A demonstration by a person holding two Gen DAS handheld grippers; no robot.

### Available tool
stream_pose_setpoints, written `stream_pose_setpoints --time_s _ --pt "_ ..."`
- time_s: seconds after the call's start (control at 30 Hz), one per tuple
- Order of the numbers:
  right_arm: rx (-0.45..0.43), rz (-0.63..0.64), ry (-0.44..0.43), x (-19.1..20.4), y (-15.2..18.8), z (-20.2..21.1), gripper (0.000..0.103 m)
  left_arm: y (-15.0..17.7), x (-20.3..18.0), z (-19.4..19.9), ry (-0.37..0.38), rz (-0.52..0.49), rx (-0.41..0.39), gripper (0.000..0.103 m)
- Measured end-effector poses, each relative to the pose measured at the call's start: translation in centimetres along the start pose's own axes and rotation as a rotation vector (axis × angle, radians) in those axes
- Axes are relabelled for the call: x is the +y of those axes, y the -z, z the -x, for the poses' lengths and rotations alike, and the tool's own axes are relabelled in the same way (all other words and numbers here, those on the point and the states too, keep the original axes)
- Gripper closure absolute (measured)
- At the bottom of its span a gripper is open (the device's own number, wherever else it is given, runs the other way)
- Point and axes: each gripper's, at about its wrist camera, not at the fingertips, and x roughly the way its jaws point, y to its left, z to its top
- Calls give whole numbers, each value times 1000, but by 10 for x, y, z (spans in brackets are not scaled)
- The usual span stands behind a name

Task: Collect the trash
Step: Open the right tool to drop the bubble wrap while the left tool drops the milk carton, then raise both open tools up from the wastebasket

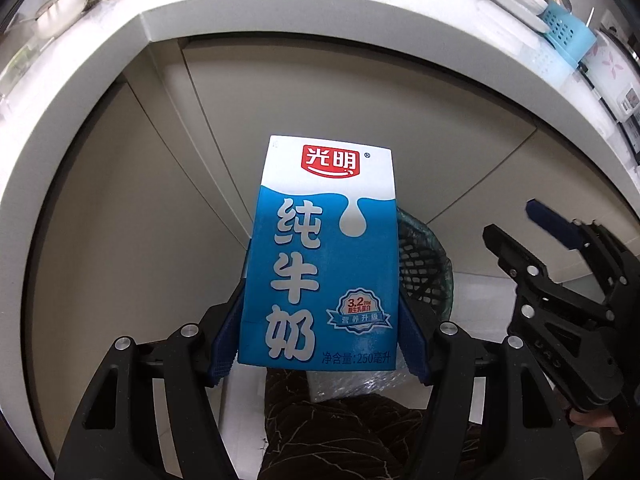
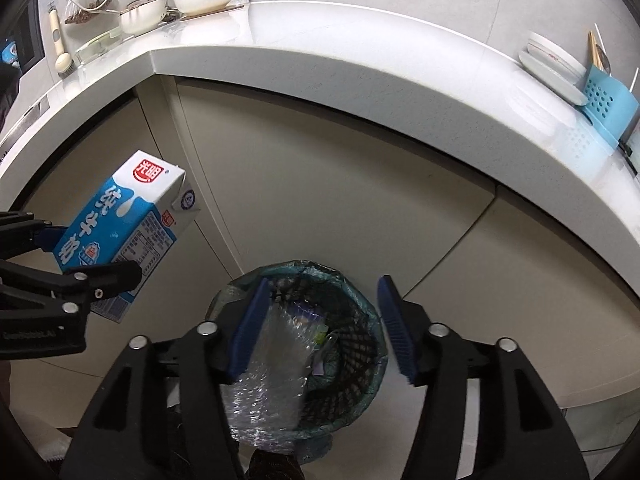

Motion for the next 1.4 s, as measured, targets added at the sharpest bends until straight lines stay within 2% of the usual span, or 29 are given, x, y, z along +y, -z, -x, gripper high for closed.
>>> stream_pose_setpoints --time_s 0.03,0.13,0.27,0.43,0.63,0.83,0.97,1.0,1.17,1.4 --pt "1 -3 6 -2 -1 1 38 0 1 -3 2 0 4 38" --pt "5 -15 25 -9 -2 6 30 1 0 -7 4 1 15 38" --pt "50 -47 25 -25 -6 10 15 5 -2 -15 14 -6 35 38" --pt "105 -122 8 -50 -6 17 10 10 -11 -31 32 -30 71 38" --pt "138 -175 14 -72 -1 24 10 20 -25 -50 59 -70 132 37" --pt "129 -190 29 -85 -3 33 10 22 -31 -49 50 -93 126 19" --pt "126 -192 17 -88 -9 39 10 18 -26 -35 32 -72 107 13" --pt "126 -196 11 -89 -11 40 10 17 -22 -26 27 -57 95 9" --pt "158 -229 -17 -91 -25 49 10 7 -7 18 33 7 35 6" --pt "131 -288 -28 -88 -57 103 10 -26 -1 89 28 34 -21 6"
